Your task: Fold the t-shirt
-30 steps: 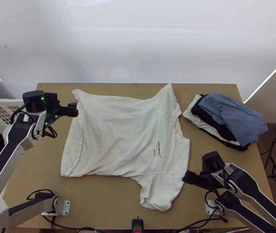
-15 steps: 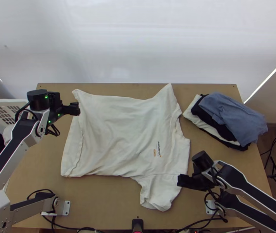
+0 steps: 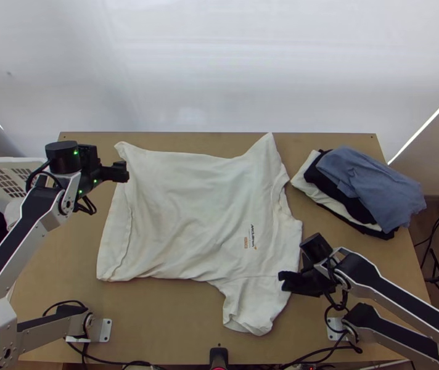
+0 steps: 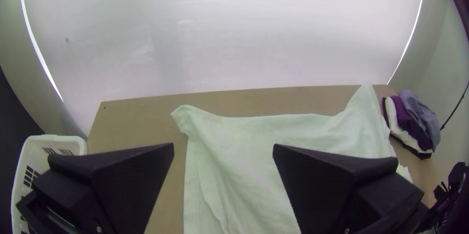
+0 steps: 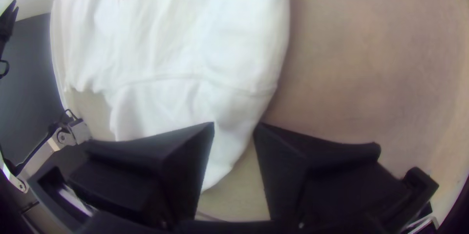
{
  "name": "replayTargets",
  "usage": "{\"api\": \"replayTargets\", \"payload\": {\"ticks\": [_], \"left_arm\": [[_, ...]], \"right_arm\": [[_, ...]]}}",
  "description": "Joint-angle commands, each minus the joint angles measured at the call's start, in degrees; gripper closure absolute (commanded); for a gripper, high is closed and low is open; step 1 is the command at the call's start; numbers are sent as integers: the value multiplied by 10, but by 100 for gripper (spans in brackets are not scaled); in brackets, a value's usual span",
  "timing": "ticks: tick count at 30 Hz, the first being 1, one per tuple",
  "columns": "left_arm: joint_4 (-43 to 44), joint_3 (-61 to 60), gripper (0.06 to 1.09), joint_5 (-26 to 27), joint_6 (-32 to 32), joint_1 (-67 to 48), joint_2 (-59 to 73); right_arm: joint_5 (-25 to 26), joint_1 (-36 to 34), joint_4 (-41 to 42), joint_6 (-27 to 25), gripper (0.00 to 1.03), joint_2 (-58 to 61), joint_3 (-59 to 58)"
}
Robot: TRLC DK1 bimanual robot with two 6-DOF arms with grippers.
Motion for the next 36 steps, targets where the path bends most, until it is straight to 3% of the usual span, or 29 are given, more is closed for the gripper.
{"api": "replayTargets", "payload": {"ticks": [1, 3, 6, 9, 13, 16, 20, 25, 32, 36], "left_arm": [[0, 7, 10, 0, 5, 2, 4], [-4, 7, 10, 0, 9, 3, 2], [-32, 7, 10, 0, 14, 10, -1], [-123, 13, 10, 2, 59, 17, -1], [-309, 26, 10, 6, 164, 8, -8], [-450, 38, 10, 6, 281, -15, -31], [-537, 23, 11, 5, 420, -29, -78], [-631, -23, 11, 0, 547, -74, -100], [-598, -149, 11, -77, 692, -113, -209], [-513, -208, 11, -82, 688, -142, -260]], "right_arm": [[-1, -19, 6, -16, 87, 7, -2], [4, -20, 5, -18, 100, 0, 0], [7, -19, 5, -18, 100, -11, -5], [7, -19, 6, -18, 100, -17, -7], [8, -19, 5, -17, 100, -17, -7], [8, -19, 6, -16, 100, -17, -7], [8, -19, 6, -17, 100, -17, -8], [9, -19, 6, -17, 100, -16, -8], [11, -21, 9, -14, 100, -17, -8], [11, -25, 11, -14, 100, -16, -9]]}}
